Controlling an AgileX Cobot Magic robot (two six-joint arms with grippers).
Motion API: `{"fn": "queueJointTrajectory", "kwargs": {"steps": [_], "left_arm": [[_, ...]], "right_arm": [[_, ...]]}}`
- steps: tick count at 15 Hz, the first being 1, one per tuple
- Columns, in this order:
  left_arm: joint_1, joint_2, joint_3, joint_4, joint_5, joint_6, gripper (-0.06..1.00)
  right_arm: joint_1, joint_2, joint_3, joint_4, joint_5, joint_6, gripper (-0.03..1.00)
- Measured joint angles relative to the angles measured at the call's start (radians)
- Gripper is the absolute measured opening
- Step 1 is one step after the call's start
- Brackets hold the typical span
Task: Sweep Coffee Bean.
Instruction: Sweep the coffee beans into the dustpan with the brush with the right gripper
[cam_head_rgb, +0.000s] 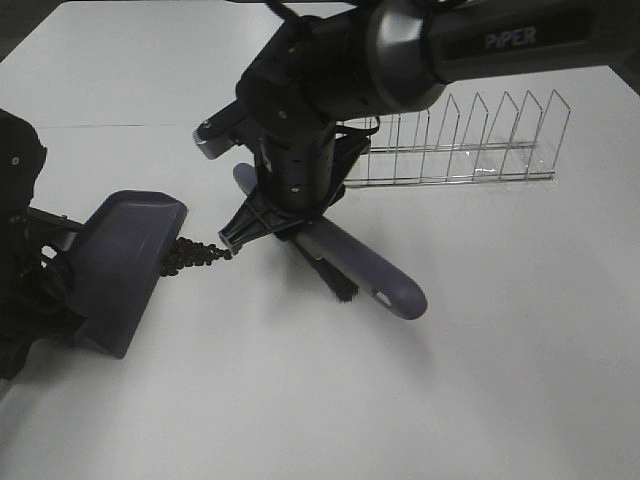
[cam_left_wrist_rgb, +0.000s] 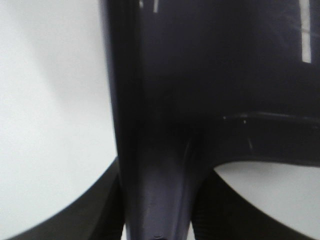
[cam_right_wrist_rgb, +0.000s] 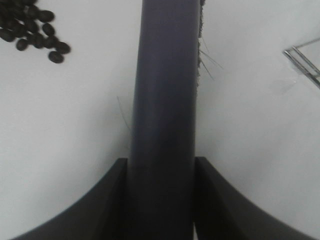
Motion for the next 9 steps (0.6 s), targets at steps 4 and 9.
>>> {"fn": "queueJointTrajectory", "kwargs": {"steps": [4,9], "left_arm": [[0.0,0.036,-0.012,-0.022,0.018,0.0,0.33],[0.0,0.044,-0.016,-0.044,0.047,0.0,0.33]], "right_arm": [[0.035,0.071,-0.089,0.114,0.001,-0.041,0.32],[0.035,0.08,-0.103,0.408,-0.107,-0.14,0.32]]}}
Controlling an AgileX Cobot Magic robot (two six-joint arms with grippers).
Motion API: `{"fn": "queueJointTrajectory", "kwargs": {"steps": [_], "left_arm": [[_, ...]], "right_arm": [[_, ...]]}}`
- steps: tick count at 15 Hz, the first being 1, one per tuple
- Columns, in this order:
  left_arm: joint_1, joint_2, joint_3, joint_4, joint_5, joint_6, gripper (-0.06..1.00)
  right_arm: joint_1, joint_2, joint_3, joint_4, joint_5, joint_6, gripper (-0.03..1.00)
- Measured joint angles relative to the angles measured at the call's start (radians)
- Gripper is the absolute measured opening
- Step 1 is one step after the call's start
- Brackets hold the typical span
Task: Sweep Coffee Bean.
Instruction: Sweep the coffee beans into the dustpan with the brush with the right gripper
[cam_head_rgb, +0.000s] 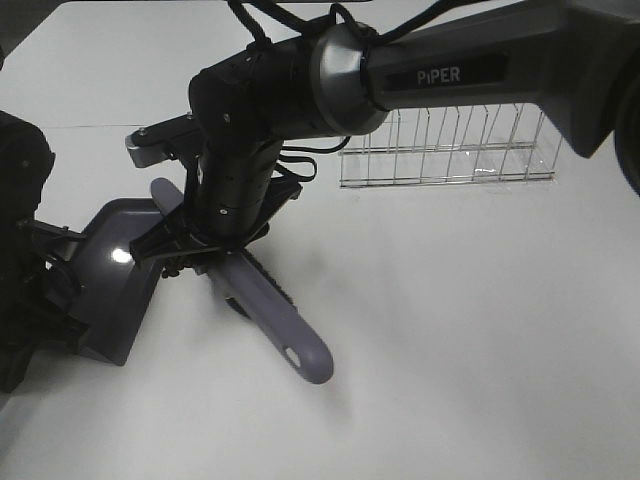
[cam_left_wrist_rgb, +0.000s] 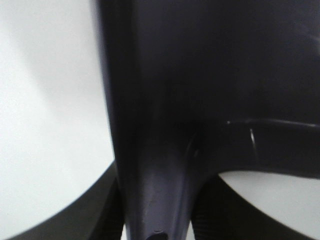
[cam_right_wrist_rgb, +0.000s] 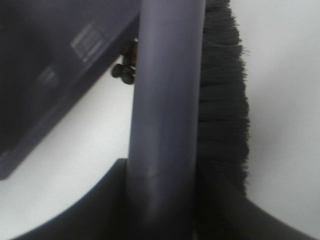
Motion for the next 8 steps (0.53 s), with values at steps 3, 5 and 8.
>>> {"fn": "queueJointTrajectory", "kwargs": {"steps": [3,5,8], "left_arm": [[0.0,0.001,0.0,-0.017,0.008,0.0,0.33],[0.0,0.001,0.0,-0.02,0.008,0.0,0.33],[0.0,0.001,0.0,-0.044,0.009,0.0,0.33]], "right_arm": [[0.0,0.002,0.0,0.182,-0.082,-0.075,0.32],[0.0,0.008,0.0,0.281,-0.113,-0.09,0.32],[0.0,0.01,0.0,0.413,-0.151,-0.112,0.32]]}}
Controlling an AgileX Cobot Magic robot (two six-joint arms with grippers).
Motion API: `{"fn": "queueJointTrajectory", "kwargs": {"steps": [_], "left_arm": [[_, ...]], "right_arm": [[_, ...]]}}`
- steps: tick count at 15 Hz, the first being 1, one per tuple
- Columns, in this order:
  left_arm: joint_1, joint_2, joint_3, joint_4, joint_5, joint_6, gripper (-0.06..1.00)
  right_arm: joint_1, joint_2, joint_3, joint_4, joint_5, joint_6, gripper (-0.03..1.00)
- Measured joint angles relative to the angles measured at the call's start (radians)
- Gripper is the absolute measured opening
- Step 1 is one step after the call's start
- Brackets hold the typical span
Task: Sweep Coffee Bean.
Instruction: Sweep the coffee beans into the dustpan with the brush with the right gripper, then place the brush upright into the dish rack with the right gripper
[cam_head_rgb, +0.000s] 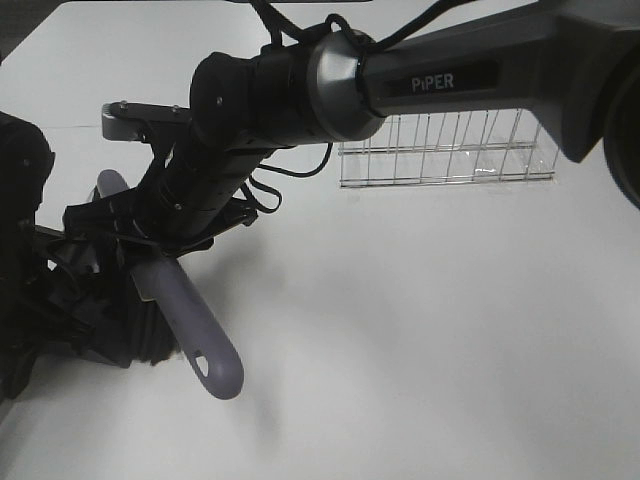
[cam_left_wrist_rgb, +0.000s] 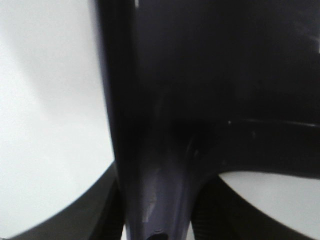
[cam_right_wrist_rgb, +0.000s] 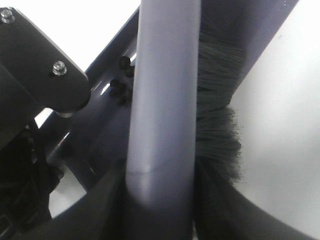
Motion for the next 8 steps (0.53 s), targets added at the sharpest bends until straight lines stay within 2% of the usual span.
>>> {"fn": "queueJointTrajectory", "kwargs": {"steps": [5,7,8], "left_arm": [[0.0,0.0,0.0,-0.007,0.0,0.0,0.33],[0.0,0.0,0.0,-0.01,0.0,0.002,0.33],[0.0,0.0,0.0,-0.014,0.0,0.003,0.33]], "right_arm": [[-0.031,0.0,-0.015,0.1,-0.002,-0.072,0.32],[-0.063,0.0,-0.078,0.152,0.031,-0.134,0.32],[-0.085,0.0,-0.144,0.181,0.079,-0.196,0.32]]}}
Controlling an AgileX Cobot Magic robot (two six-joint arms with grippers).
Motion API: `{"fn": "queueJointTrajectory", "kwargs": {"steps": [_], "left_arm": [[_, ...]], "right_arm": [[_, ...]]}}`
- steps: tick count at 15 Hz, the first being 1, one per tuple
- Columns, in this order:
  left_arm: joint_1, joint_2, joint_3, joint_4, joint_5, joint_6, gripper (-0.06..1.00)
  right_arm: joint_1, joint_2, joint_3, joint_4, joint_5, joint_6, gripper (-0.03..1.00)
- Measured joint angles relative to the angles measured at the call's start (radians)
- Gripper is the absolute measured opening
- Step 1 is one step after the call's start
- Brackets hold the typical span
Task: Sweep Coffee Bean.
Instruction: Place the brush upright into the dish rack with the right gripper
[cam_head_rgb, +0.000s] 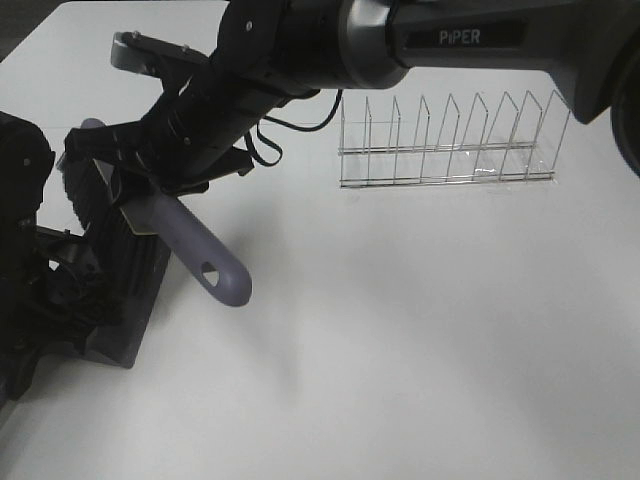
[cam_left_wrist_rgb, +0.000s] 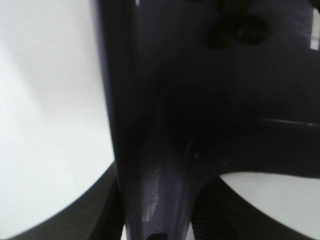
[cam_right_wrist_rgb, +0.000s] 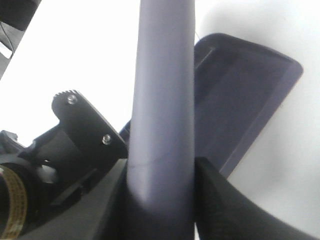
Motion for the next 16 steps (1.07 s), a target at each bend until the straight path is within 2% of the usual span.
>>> {"fn": "queueJointTrajectory", "kwargs": {"steps": [3,6,9,12,13,14,16], "left_arm": [[0.0,0.0,0.0,-0.001,0.0,0.0,0.33],[0.0,0.0,0.0,-0.001,0.0,0.0,0.33],[0.0,0.0,0.0,-0.001,0.0,0.001,0.33],[0.0,0.0,0.0,-0.012,0.0,0.001,0.33],[0.0,0.0,0.0,-0.022,0.0,0.0,0.33],[0.0,0.0,0.0,-0.03,0.0,0.0,0.33],[0.002,-0.001,0.0,-0.053,0.0,0.0,0.33]], "right_arm": [[-0.027,-0.02,-0.034,-0.022,0.06,-0.032,0.31],[-0.08,-0.08,-0.038,-0.163,0.12,-0.024,0.31],[-0.139,-0.146,-0.039,-0.35,0.236,0.06,0.31],[-0.18,-0.209,-0.039,-0.459,0.326,0.124,0.31],[-0.201,-0.267,-0.039,-0.533,0.415,0.138,0.31],[-0.213,-0.294,-0.039,-0.57,0.472,0.145,0.31],[-0.25,-0.342,-0.001,-0.605,0.528,0.164,0.31]]}}
